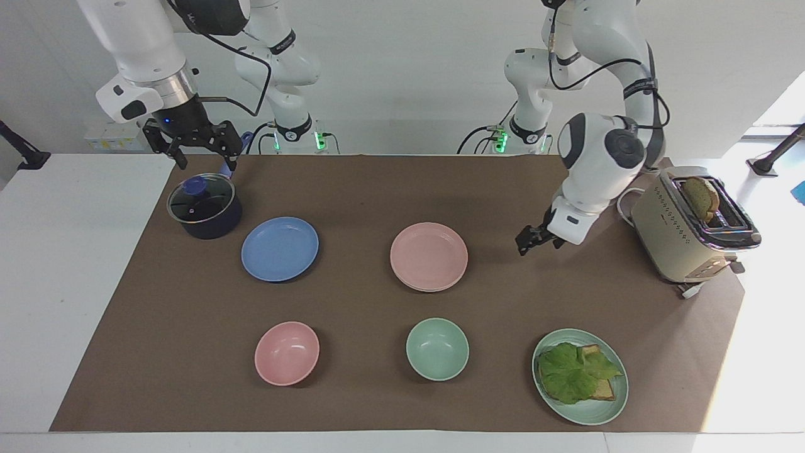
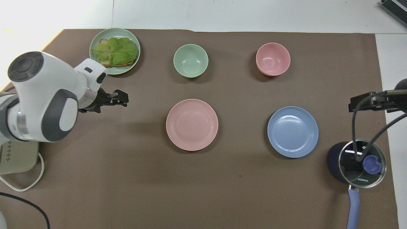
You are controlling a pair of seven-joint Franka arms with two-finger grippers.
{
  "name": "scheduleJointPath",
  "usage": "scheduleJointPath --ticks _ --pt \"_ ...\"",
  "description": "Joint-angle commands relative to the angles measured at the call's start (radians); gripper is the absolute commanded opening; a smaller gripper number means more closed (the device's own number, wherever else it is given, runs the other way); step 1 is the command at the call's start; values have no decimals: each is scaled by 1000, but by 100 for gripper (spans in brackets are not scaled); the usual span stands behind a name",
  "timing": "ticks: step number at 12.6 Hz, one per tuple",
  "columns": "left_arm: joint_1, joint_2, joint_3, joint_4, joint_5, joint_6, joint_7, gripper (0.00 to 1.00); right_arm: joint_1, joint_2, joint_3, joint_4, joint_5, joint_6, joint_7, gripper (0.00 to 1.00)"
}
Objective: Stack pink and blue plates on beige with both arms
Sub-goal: 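Open the left gripper and withdraw it toward its rest pose, then reach the right gripper to the blue plate rim and grasp it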
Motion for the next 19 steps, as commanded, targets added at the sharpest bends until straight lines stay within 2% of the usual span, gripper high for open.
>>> scheduleJointPath --ticks 1,5,10,13,16,19 --pt "84 -92 -5 47 35 -94 169 100 -35 -46 3 -99 6 72 -19 100" --pt "114 -245 1 84 36 -222 196 100 -53 -28 3 -264 6 279 -86 100" --pt "112 -252 1 95 33 -222 191 100 -10 94 4 -328 10 435 -70 100" --pt "114 -252 1 95 33 -224 191 100 -9 110 4 -432 10 557 -66 100" --pt "111 -250 1 97 33 -219 191 100 -19 135 4 -559 10 746 -76 100" --pt "114 -252 1 101 35 -309 188 100 -48 177 4 -598 12 842 -112 100"
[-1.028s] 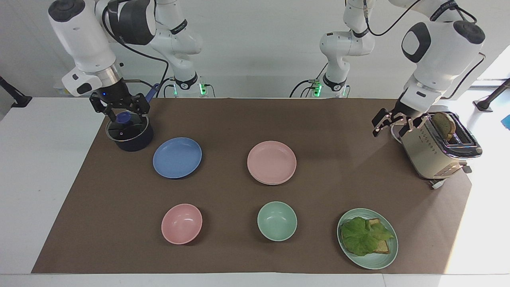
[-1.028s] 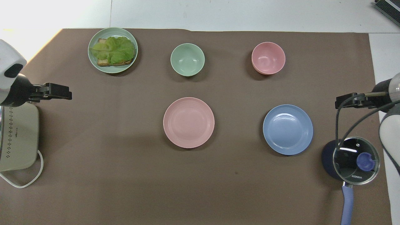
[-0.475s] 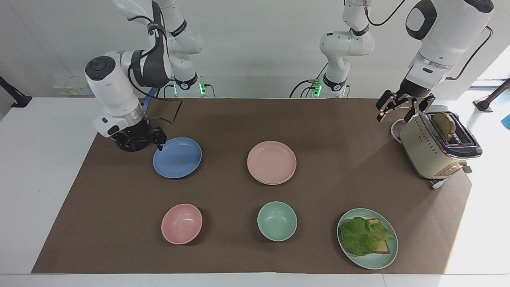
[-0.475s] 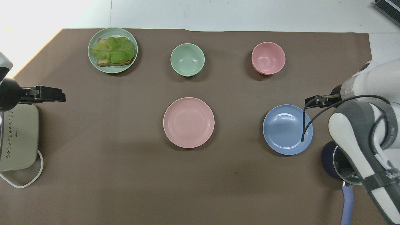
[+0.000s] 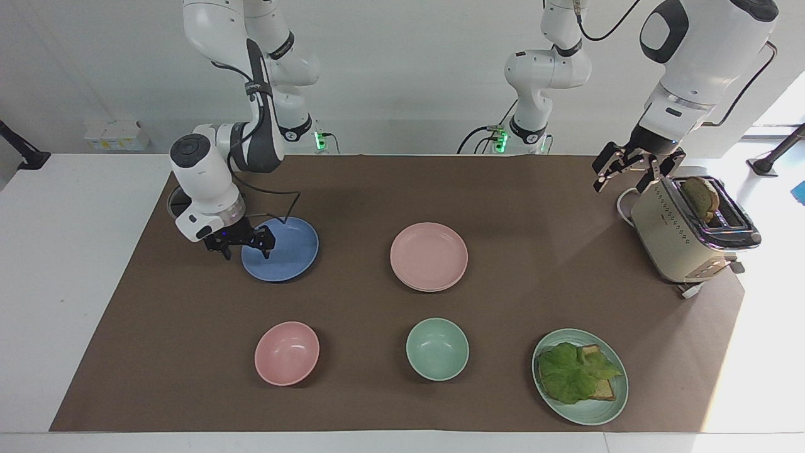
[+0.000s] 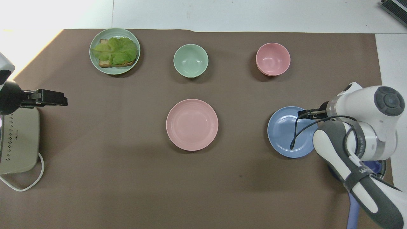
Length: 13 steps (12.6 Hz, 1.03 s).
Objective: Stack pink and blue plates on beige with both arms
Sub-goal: 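Reach the right gripper to the blue plate rim and grasp it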
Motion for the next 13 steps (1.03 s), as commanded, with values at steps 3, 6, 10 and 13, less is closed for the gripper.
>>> scheduleJointPath --ticks 3,6,10,13 --pt "31 -4 6 10 16 -102 2 100 -41 34 8 -34 44 67 -55 100" --pt "52 -5 9 10 16 -102 2 100 -55 42 8 -42 121 70 -127 95" --pt "52 -5 9 11 15 -97 2 100 -90 36 8 -51 223 40 -254 84" --pt "48 -5 9 11 15 -97 2 100 -141 22 8 -51 320 -45 -421 56"
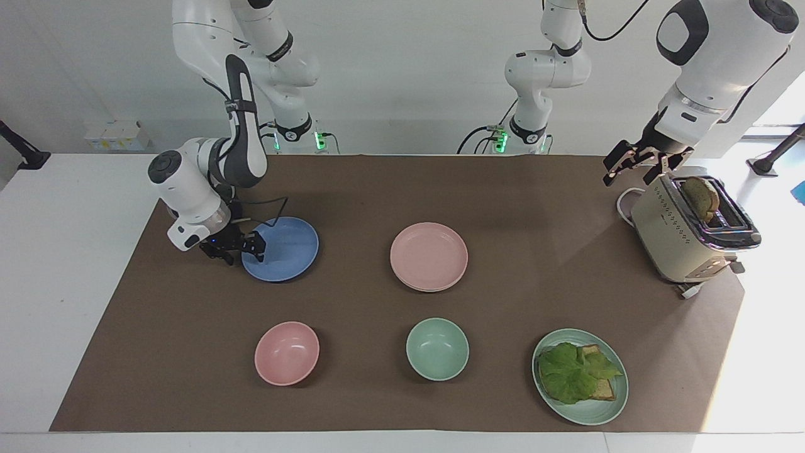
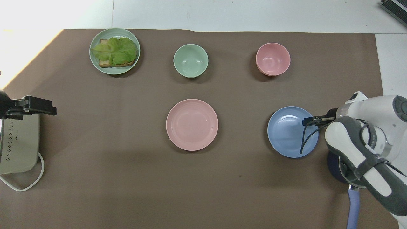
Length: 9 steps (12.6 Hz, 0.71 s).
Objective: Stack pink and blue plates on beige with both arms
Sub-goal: 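Reach the right gripper to the blue plate rim and grasp it, then lift the blue plate with the right gripper onto the pink plate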
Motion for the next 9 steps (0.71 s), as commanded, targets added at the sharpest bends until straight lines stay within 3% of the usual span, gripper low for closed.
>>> scheduleJointPath --ticks 1,3,9 --pt "4 -4 -1 10 14 -18 3 100 -40 -24 11 -13 85 -57 -122 40" --pt "6 -4 0 10 14 -18 3 100 -40 -24 11 -7 137 -67 -130 3" --pt "4 -4 0 10 14 -18 3 100 4 -39 28 89 228 -143 -113 0"
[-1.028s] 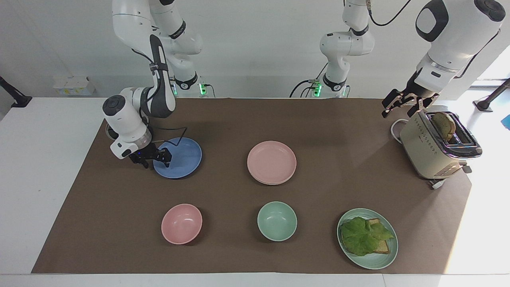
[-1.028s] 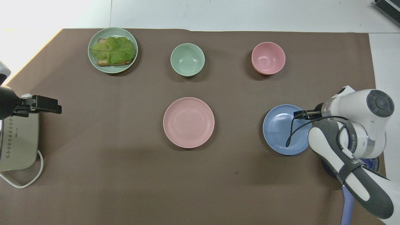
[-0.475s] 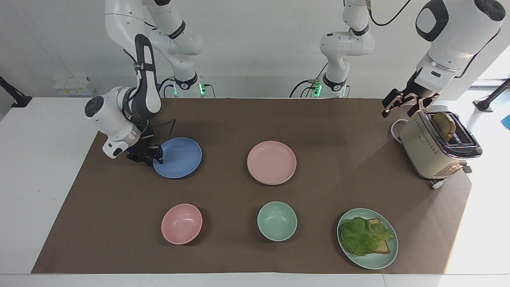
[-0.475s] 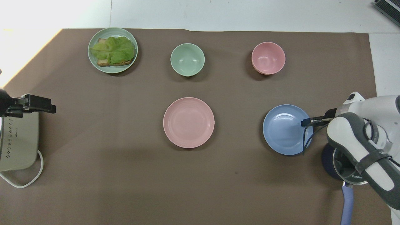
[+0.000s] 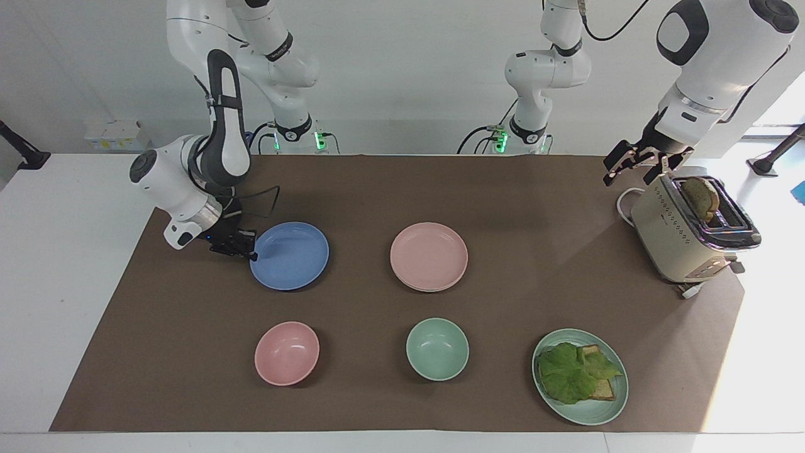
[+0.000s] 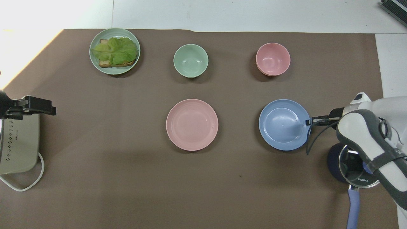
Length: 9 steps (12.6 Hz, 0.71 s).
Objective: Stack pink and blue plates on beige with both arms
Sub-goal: 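Lift the blue plate with the right gripper onto the pink plate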
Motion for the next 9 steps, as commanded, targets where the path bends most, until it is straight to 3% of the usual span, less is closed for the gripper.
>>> scheduleJointPath --ticks 1,6,9 --pt "4 -4 -2 10 14 -18 3 100 49 -47 11 76 39 -76 36 0" --pt "3 -4 -3 12 14 -10 4 100 239 -76 13 159 26 -52 344 0" --pt "-7 -4 -9 15 69 -44 6 100 384 -69 11 163 16 73 490 0"
